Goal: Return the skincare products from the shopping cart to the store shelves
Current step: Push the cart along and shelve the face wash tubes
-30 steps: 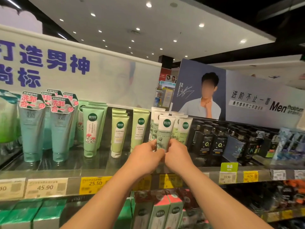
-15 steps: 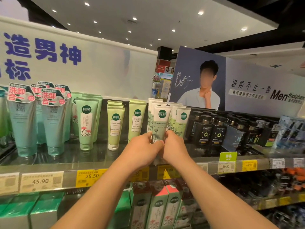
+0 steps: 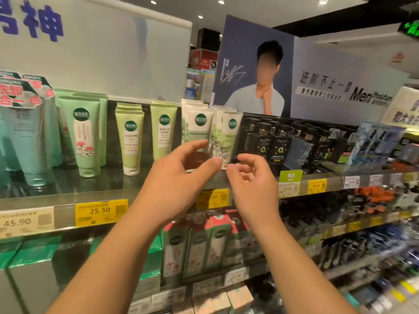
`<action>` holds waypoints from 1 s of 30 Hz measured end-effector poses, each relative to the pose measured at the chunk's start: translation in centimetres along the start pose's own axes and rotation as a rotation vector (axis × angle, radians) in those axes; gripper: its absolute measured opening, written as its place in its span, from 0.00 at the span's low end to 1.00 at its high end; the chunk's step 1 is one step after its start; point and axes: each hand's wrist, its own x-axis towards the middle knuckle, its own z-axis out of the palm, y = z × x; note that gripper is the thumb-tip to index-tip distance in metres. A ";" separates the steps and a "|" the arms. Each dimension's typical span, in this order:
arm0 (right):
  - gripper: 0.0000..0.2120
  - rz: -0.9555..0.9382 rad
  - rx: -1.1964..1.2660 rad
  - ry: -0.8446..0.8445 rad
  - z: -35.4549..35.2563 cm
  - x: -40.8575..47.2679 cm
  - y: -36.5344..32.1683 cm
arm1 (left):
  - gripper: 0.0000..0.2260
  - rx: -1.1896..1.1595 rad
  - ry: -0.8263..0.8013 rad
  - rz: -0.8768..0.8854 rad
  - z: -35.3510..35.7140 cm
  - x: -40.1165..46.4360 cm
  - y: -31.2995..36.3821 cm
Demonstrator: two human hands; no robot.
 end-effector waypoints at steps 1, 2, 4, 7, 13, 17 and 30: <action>0.09 0.013 0.022 0.018 -0.8 -0.7 0.4 | 0.25 -0.055 -0.050 0.001 0.6 -0.4 0.1; 0.08 0.028 0.033 0.033 -1.6 -1.3 0.9 | 0.26 -0.105 -0.113 0.005 1.2 -0.7 0.1; 0.09 0.066 0.038 0.070 -3.5 -2.6 2.1 | 0.29 -0.196 -0.242 0.004 2.8 -1.3 0.0; 0.13 0.166 0.051 0.127 -7.3 -4.3 4.0 | 0.27 -0.303 -0.424 -0.013 6.2 -2.1 -0.3; 0.16 0.326 -0.061 0.220 -16.3 -9.0 6.4 | 0.26 -0.364 -0.718 -0.068 15.0 -4.3 -0.5; 0.10 0.387 -0.061 0.317 -21.8 -12.8 8.2 | 0.24 -0.398 -0.876 -0.114 21.3 -6.8 0.0; 0.12 0.782 -0.215 0.694 -37.9 -26.0 16.1 | 0.13 -0.241 -1.250 -0.313 41.7 -17.5 -0.2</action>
